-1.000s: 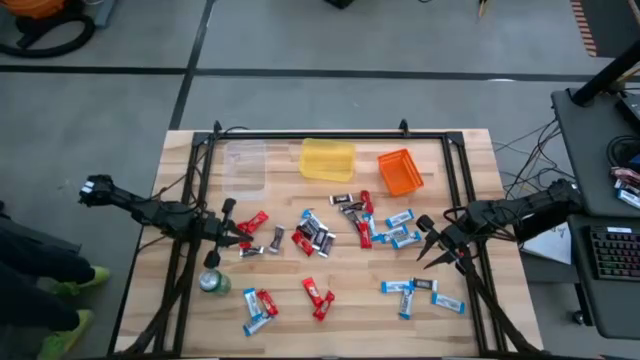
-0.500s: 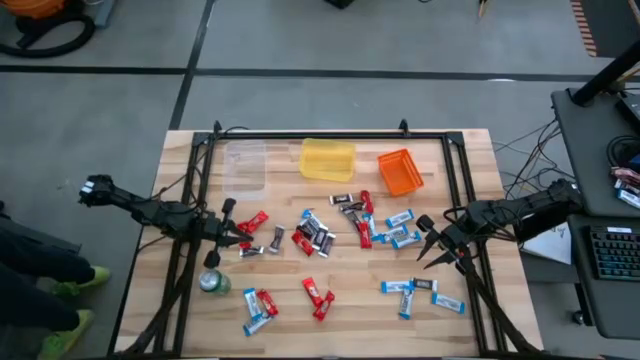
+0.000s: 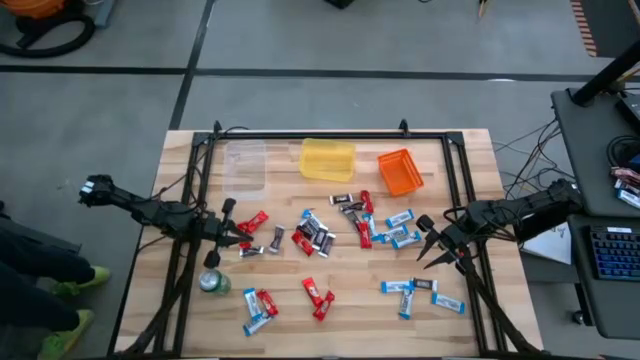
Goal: Sort candy
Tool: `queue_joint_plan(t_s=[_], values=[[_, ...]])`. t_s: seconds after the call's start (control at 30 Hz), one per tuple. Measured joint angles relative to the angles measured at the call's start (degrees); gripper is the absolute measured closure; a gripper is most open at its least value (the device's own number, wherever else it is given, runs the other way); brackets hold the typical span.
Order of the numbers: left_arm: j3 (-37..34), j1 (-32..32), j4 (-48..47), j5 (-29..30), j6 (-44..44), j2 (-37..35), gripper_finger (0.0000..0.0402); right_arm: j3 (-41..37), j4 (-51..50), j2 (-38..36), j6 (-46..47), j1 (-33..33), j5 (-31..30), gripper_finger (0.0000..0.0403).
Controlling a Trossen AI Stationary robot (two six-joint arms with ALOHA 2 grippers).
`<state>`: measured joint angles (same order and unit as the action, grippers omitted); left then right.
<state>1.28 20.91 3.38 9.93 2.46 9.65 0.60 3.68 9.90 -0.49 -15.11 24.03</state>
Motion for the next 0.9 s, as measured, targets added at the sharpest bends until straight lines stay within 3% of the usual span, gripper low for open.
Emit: queue_joint_plan(t_s=[0.33,0.4,0.53,0.63,0.8,0.9], values=[[0.0,0.0,0.0,0.0,0.1,0.0,0.0402,0.0,0.6,0.0,-0.9,0.0,-0.4,0.0294],[0.0,0.0,0.7,0.0,2.7,0.0,0.0402,0.0,2.7,0.0,3.0,0.0,-0.5,0.0294],[-0.3,0.0,18.8,-1.4,-6.1,1.2,0.0402,0.0,6.4,0.0,13.5,0.0,-3.3,0.0294],[-0.3,-0.1,32.0,-1.5,-6.8,2.9,0.0402,0.0,9.4,0.0,28.6,0.0,-13.5,0.0294],[-0.4,-0.1,43.4,-1.5,-7.6,7.7,0.0402,0.0,8.0,0.7,46.0,0.0,-43.0,0.0294],[-0.4,-0.1,46.8,-1.5,-7.5,10.5,0.0402,0.0,5.9,1.6,48.1,0.2,-46.4,0.0294]])
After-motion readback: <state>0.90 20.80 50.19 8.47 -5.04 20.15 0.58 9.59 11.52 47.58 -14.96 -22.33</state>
